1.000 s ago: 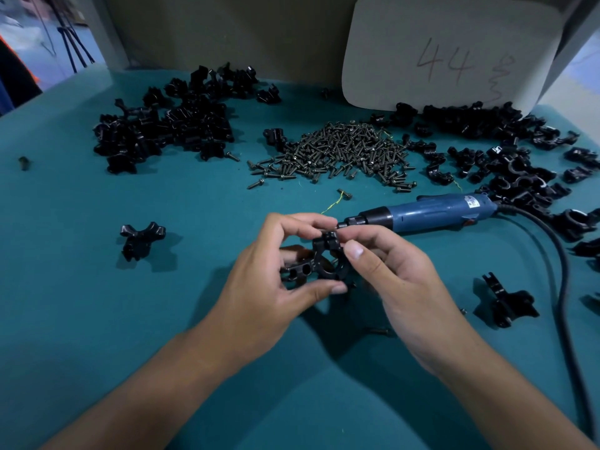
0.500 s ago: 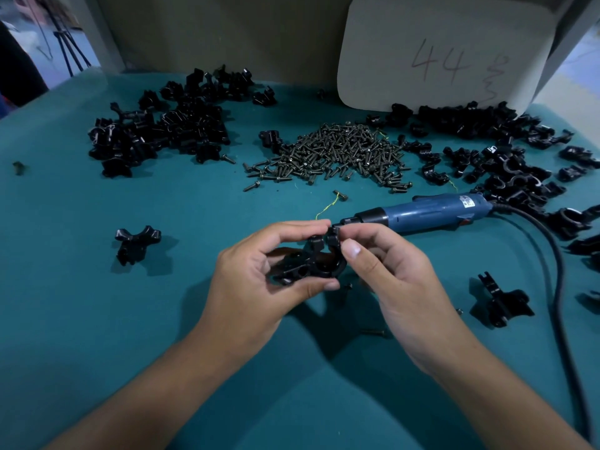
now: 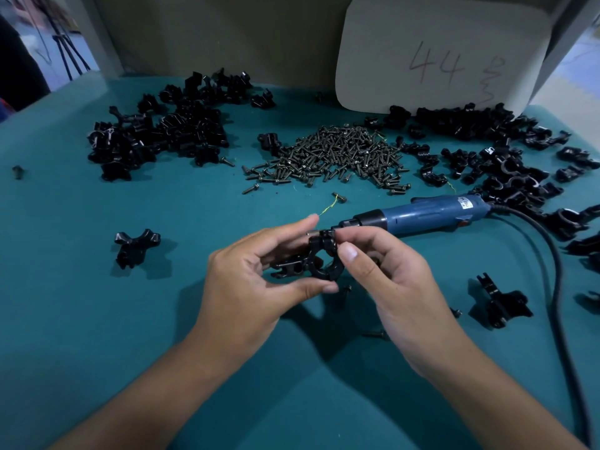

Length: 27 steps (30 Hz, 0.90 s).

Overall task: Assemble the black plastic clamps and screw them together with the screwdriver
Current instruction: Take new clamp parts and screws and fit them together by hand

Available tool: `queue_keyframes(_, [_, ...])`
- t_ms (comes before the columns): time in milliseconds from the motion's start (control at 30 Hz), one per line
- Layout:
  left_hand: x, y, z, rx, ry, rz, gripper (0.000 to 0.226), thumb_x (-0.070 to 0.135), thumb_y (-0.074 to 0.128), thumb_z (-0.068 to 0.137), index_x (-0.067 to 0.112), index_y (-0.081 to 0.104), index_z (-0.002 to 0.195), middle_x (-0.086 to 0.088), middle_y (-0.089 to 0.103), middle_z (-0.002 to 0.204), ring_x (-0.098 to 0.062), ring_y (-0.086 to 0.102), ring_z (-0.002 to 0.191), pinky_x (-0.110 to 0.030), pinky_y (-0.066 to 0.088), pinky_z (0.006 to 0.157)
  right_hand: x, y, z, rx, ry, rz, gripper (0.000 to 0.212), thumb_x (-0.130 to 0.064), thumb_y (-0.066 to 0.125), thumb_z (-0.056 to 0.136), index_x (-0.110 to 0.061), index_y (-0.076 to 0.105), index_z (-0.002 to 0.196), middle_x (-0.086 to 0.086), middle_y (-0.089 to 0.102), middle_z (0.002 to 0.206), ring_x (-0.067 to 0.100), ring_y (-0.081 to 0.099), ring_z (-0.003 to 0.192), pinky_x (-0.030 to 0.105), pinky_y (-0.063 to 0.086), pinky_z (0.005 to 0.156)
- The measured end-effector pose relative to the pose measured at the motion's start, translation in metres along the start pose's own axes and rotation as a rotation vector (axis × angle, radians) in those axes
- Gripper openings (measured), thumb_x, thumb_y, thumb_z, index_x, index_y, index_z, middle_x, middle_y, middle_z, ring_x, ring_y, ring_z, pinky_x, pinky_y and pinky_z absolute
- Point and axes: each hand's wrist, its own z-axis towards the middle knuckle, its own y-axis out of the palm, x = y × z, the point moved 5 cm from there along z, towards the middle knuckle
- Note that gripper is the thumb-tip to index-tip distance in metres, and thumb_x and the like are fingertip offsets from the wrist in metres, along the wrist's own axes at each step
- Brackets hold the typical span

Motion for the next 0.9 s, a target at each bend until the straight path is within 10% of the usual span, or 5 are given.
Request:
queue_keyframes(467, [0.0018,0.0,-0.0012,0.005,0.02,-0.019,0.049,0.042,0.091,0.066,0.033,0.072,0.11,0.005,0.078,0.103,-0.019,0.076,0.095,-0.04,0.061,0.087,0.0009,0.0004,0.0009,-0.017,0.015,-0.02,0.022,-0.042,0.067,0.086,-0.026,0.073,0.1,-0.009,0.072,0.088,0.001,0.065,0.088,0.014,0.049,0.081])
queue_keyframes(900, [0.0072,0.001,0.0007,-0.029,0.093,0.07,0.046,0.036,0.089,0.07,0.026,0.069,0.11,0.002,0.072,0.104,-0.023,0.073,0.096,-0.039,0.059,0.088,0.004,-0.0042,0.0026,-0.026,0.048,-0.052,0.027,-0.049,0.069,0.083,-0.034,0.073,0.104,0.001,0.075,0.105,0.018,0.069,0.106,0.038,0.053,0.098])
